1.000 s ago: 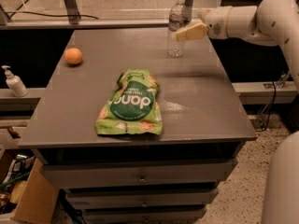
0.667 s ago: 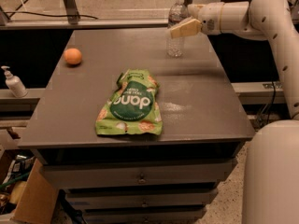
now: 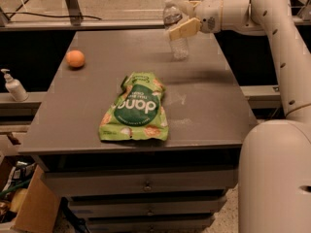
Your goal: Knock water bottle over
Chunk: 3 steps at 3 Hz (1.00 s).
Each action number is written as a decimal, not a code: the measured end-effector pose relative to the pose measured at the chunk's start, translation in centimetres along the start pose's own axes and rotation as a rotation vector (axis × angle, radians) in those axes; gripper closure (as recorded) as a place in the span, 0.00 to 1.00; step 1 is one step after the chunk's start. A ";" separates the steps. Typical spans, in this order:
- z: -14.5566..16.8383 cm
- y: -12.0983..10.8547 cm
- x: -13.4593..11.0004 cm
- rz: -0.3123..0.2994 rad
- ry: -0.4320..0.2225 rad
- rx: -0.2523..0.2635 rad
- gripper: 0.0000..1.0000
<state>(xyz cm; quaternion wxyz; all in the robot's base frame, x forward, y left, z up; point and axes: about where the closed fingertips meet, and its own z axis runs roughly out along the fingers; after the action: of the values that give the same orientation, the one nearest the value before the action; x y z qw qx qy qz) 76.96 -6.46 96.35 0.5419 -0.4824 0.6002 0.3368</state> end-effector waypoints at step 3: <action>-0.9 6.1 1.1 0.022 0.014 -0.121 0.00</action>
Offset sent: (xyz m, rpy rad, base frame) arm -0.0764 0.0027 -0.0207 -0.0233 0.0556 0.1207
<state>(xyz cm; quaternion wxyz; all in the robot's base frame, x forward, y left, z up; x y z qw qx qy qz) 71.03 -5.64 94.72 0.5037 -0.5101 0.5877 0.3751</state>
